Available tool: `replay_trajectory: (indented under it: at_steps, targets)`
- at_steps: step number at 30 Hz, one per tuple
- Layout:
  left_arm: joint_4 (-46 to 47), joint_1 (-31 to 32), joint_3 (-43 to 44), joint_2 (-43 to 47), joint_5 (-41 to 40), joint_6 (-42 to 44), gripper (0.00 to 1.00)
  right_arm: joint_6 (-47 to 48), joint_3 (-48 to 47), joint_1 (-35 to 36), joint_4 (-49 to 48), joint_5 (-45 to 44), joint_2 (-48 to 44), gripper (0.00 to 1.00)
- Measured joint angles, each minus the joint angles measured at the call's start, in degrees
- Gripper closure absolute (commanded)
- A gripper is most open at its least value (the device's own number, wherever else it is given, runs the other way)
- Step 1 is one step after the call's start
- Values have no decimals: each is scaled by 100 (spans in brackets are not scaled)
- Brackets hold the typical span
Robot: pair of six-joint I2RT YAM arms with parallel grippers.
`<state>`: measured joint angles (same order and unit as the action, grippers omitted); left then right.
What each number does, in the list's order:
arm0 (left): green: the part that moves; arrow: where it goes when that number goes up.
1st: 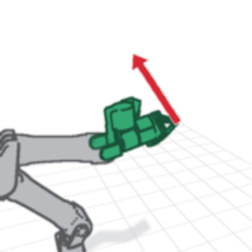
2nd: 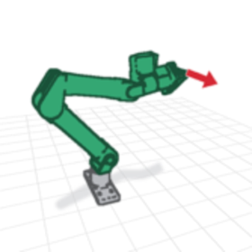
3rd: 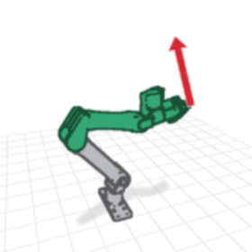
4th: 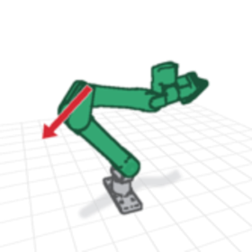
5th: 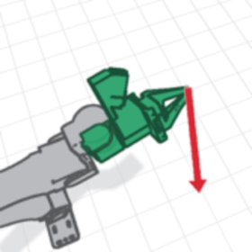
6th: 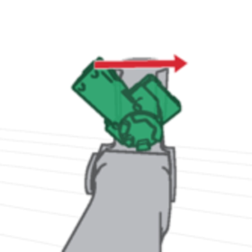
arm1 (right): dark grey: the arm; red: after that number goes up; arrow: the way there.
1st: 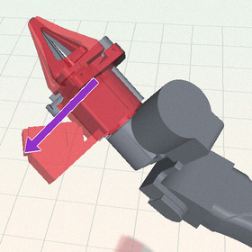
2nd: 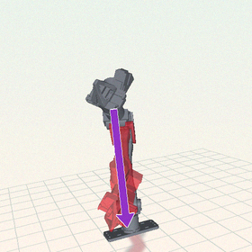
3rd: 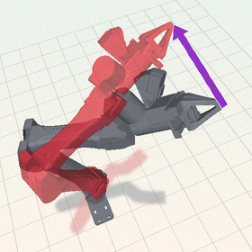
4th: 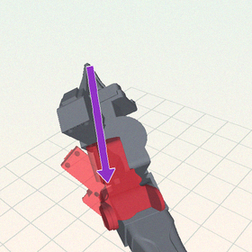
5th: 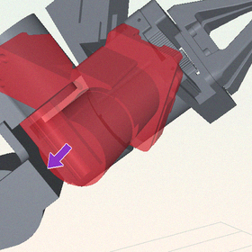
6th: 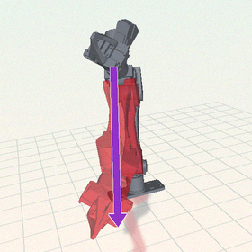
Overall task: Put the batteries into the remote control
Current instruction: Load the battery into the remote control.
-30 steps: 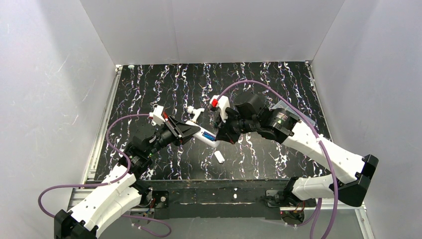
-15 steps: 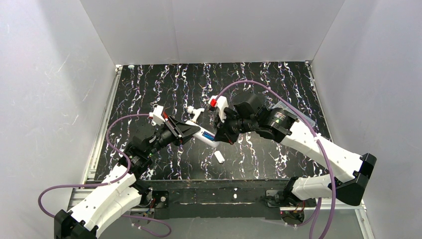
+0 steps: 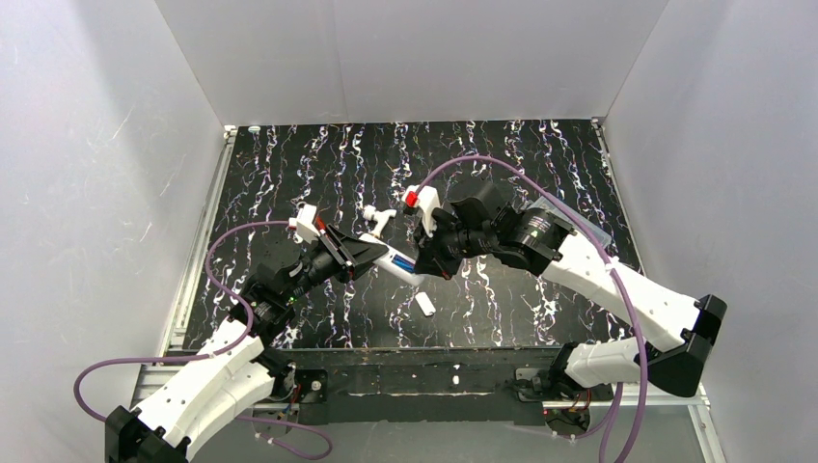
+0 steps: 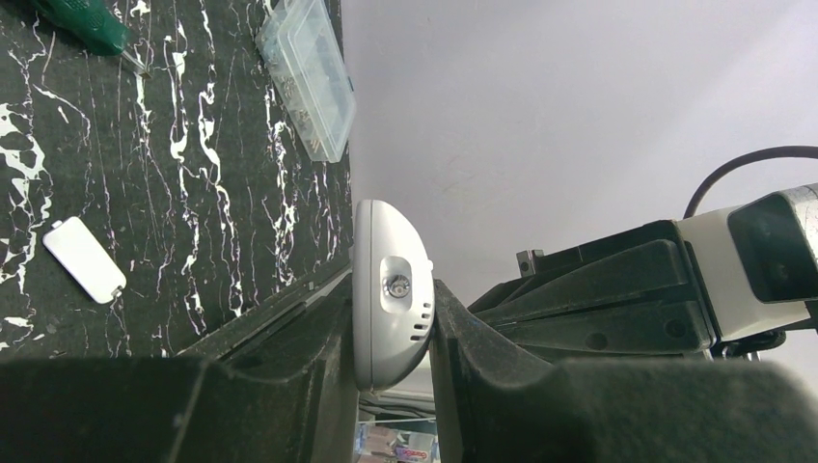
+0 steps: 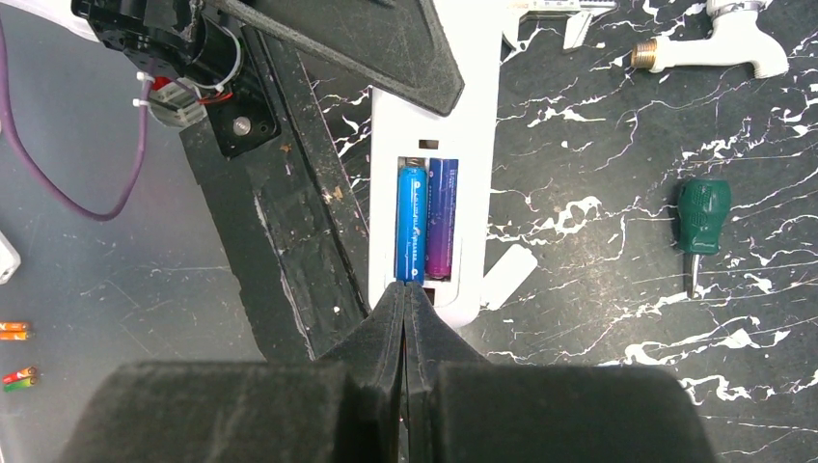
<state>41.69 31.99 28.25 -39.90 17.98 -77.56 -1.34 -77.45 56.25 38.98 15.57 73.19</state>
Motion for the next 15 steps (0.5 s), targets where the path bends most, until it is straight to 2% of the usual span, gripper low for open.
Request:
replay_trajectory:
  at_steps: [15]
  targets:
    - [-33,-37,0,0,-111,39,100,-28,-120,-4,9,-61,234,97]
